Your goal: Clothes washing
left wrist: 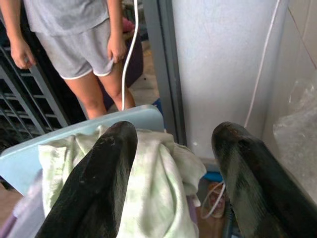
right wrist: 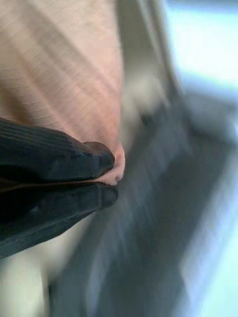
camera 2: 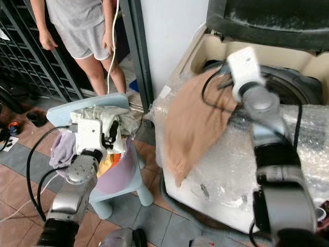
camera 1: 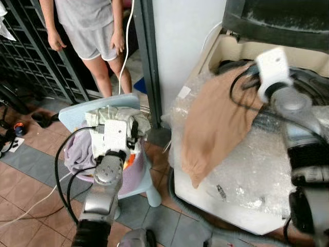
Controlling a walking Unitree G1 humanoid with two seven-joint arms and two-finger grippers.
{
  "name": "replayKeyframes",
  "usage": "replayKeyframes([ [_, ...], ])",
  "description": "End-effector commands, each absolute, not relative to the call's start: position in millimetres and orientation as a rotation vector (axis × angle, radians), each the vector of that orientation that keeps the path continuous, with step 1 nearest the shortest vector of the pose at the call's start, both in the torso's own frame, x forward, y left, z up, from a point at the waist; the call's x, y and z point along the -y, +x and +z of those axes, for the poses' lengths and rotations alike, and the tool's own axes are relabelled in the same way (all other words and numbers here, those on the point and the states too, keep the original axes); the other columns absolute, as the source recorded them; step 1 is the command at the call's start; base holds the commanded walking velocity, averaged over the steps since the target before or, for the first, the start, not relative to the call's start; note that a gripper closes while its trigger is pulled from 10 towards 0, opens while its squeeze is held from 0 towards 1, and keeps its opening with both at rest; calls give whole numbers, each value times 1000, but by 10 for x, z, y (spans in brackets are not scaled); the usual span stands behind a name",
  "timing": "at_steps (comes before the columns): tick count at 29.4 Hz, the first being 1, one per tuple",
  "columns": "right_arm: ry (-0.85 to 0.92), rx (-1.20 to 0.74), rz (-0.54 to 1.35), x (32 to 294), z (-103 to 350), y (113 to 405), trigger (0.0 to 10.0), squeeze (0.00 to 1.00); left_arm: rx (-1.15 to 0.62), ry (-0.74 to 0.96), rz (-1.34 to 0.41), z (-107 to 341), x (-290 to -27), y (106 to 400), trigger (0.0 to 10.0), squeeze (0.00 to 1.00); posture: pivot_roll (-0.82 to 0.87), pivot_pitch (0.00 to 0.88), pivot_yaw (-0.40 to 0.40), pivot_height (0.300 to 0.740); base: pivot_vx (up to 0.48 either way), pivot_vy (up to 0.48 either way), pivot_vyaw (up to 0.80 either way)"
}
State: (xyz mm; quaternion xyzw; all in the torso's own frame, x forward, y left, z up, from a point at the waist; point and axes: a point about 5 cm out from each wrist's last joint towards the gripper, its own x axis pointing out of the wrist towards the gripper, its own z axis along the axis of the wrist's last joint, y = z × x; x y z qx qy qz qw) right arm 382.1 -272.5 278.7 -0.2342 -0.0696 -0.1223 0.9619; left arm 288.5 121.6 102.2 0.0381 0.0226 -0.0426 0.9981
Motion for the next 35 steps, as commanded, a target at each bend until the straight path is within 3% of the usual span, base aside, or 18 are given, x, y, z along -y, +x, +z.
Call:
replayKeyframes([
  [1,-456,285,-356,2844,3157,3772,10000,0,-55,87,-75,1008,-1269,2883,10000,0,-82,0,110,740,0,0,0],
  [4,-533,453,-459,2978,3648,3693,10000,0,-36,103,-37,1026,-1292,2867,10000,0,-79,0,110,740,0,0,0],
  [7,-564,533,-453,2947,3850,3671,10000,0,2,100,6,1089,-1333,2899,10000,0,-77,0,106,740,0,0,0],
  [10,-561,509,-401,2882,3767,3729,10000,8,19,102,27,1125,-1358,2923,10000,0,-75,0,104,740,0,0,0],
  [11,-552,489,-362,2836,3670,3764,10000,369,27,99,28,1142,-1364,2930,10000,0,-73,0,104,740,0,0,0],
  [12,-544,478,-339,2809,3606,3787,10000,369,31,97,27,1152,-1366,2934,10000,0,-73,0,104,740,0,0,0],
  [13,-543,440,-238,2696,3359,3834,10000,1000,34,94,27,1157,-1376,2925,10000,0,-69,0,108,740,0,0,0],
  [21,-490,394,-101,2515,2844,3755,10000,1000,20,92,0,1111,-1325,2879,10000,0,-84,0,115,740,0,0,0],
  [35,-435,377,58,1977,2058,3091,10000,1000,32,50,-47,1116,-1238,2983,10000,0,-111,0,120,740,0,0,0],
])
